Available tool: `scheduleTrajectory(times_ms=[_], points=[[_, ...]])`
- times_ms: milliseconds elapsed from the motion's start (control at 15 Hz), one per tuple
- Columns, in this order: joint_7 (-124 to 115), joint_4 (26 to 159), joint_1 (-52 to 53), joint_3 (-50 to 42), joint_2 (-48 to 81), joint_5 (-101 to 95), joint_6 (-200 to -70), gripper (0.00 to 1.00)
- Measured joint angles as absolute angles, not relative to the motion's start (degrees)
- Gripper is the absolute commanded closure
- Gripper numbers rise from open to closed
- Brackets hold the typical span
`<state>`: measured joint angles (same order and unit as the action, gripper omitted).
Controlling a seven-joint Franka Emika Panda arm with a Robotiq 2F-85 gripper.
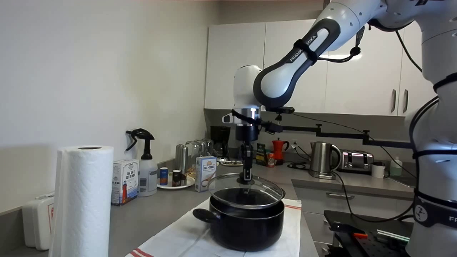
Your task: Put the lid on the counter
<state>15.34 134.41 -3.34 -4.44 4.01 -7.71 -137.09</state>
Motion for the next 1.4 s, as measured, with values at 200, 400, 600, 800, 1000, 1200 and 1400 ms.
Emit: scheduleTrajectory(times_ms=[200,400,600,800,1000,1200,1400], points=[[15.4,134.7,-2.2,-2.5,3.8,-7.8,-137.0,0.75],[15.4,134.7,-0.2,-0.1,3.8,-8.2,-136.8,0.75],[15.3,134.6,2.3,2.5,3.8,-9.8,-136.4,0.75],[15.5,134.1,4.8,5.1,4.2,-10.8,-135.8,0.75],[16.1,133.2,7.1,7.6,5.4,-10.8,-135.8,0.75],[17.3,132.3,9.0,9.7,6.9,-10.9,-135.8,0.75],[18.9,131.7,10.6,11.4,8.5,-10.9,-135.8,0.75]])
